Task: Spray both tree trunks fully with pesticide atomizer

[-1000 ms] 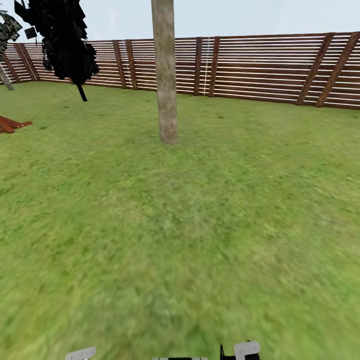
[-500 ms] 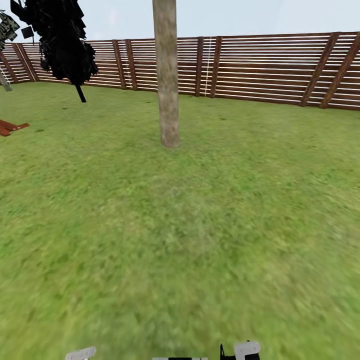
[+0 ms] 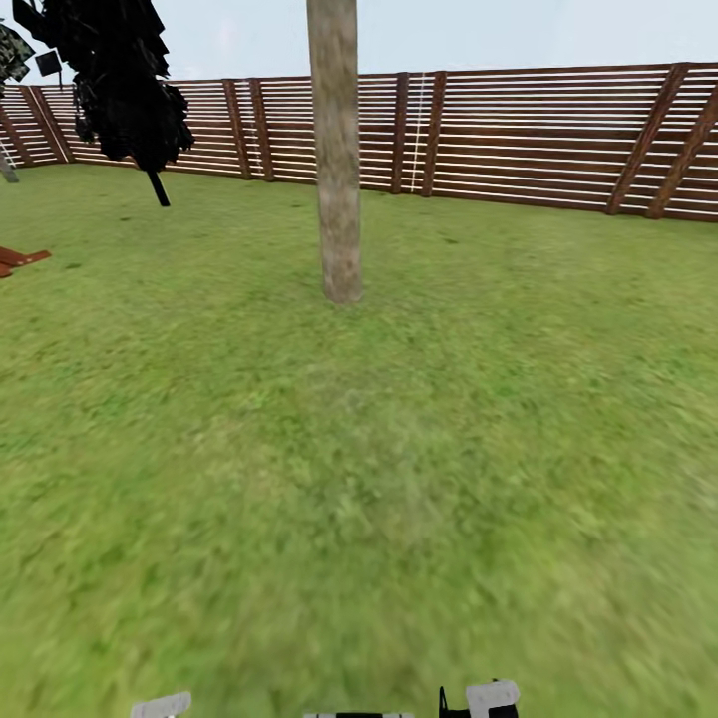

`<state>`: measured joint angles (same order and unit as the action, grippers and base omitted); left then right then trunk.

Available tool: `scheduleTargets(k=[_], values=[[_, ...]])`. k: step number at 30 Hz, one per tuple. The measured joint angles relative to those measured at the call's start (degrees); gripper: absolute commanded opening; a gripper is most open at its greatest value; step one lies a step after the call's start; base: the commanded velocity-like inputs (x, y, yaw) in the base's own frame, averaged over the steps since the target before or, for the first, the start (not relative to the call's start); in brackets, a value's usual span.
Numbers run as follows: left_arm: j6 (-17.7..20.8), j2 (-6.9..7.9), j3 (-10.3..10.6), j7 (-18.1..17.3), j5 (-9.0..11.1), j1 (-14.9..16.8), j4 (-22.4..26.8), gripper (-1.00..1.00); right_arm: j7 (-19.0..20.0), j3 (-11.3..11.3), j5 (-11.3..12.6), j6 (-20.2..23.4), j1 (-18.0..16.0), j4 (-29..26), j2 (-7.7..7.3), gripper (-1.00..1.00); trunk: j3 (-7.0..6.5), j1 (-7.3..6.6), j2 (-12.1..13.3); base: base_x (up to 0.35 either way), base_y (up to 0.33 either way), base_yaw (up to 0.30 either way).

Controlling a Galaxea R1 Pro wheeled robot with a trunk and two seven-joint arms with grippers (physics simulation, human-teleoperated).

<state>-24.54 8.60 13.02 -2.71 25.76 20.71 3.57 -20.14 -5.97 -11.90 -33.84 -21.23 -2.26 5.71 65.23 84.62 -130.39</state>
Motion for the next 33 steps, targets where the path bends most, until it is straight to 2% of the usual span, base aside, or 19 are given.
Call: scheduleTargets(k=[18,19,22,24,33], values=[[-0.1,0.0,0.0,0.0,0.0,0.0,0.0,-1.0,-0.1,0.1,0.0,0.0,0.0,-0.2,-0.13,1.0,0.0,0.0,0.0,0.336,0.078,0.0],[-0.1,0.0,0.0,0.0,0.0,0.0,0.0,-1.0,-0.3,0.2,-0.1,0.0,0.0,-1.1,-0.39,1.0,0.0,0.0,0.0,0.336,0.078,0.0],[-0.1,0.0,0.0,0.0,0.0,0.0,0.0,-1.0,-0.3,-0.1,-0.3,-0.1,0.0,-3.5,-2.47,1.0,0.0,0.0,0.0,0.336,0.078,0.0],[-0.1,0.0,0.0,0.0,0.0,0.0,0.0,-1.0,-0.3,-0.3,-0.4,0.0,0.0,-3.7,-3.07,1.0,0.0,0.0,0.0,0.336,0.078,0.0],[-0.1,0.0,0.0,0.0,0.0,0.0,0.0,-1.0,0.1,-0.3,-0.9,0.0,0.0,-3.2,-3.39,1.0,0.0,0.0,0.0,0.336,0.078,0.0]])
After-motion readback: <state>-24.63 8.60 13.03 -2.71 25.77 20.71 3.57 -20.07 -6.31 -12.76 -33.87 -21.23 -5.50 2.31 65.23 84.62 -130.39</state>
